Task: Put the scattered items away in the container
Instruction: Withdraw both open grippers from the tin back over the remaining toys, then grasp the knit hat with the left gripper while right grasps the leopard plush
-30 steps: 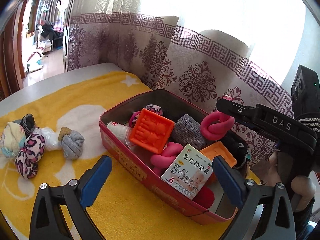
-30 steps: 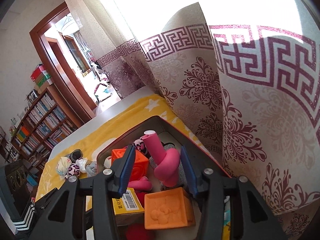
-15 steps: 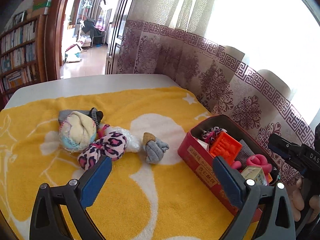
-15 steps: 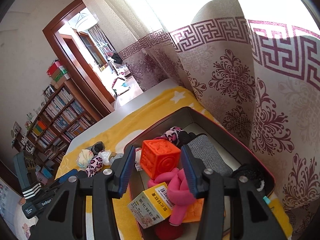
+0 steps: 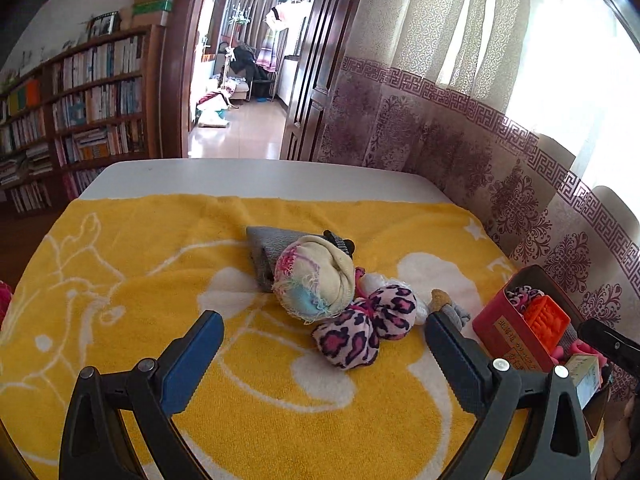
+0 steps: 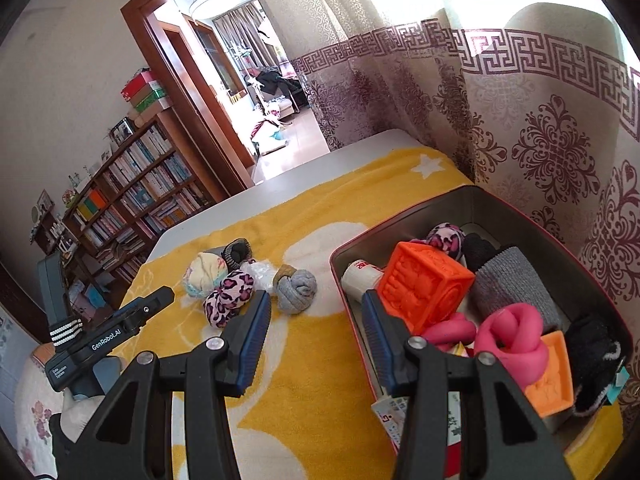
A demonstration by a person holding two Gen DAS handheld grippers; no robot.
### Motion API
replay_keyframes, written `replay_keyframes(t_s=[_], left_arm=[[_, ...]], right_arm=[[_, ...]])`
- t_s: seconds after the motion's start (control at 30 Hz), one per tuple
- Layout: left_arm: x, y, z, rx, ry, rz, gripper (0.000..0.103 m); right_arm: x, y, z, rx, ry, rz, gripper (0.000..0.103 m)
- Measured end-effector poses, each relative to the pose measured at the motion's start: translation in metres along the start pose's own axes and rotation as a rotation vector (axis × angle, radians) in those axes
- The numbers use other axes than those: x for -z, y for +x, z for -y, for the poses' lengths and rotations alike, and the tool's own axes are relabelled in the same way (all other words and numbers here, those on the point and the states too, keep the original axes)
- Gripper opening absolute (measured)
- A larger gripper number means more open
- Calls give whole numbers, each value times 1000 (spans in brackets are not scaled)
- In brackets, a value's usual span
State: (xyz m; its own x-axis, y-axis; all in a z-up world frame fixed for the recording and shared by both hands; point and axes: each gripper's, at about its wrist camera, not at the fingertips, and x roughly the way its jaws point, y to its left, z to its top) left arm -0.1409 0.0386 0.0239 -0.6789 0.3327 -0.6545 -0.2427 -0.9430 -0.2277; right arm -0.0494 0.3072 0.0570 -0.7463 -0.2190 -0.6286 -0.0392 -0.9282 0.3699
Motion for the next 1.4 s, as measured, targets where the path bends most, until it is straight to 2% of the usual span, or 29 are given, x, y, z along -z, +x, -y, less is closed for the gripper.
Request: replay_keyframes(t_s=[0.4, 0.57, 0.73, 1.0, 1.3, 1.4], left_arm=[[3, 2, -43, -20, -98, -1, 102], [4, 0, -57, -37, -140, -2, 102], [4, -1, -62, -36, -156, 0, 102], [4, 0, -60, -26, -146, -9, 102], [6, 5, -58, -24, -137, -21, 102], [7, 7, -58, -18, -134, -24, 102]], right_arm=[[4, 55, -60, -64, -104, -128, 51], [6, 94, -70, -133, -55, -236, 51], [6, 129, -68, -167, 19, -321, 51], [-1, 164, -65, -177, 75, -351, 51], [-1, 185, -63, -169, 68, -355, 51], [-1, 176, -64, -173, 43, -346, 43]])
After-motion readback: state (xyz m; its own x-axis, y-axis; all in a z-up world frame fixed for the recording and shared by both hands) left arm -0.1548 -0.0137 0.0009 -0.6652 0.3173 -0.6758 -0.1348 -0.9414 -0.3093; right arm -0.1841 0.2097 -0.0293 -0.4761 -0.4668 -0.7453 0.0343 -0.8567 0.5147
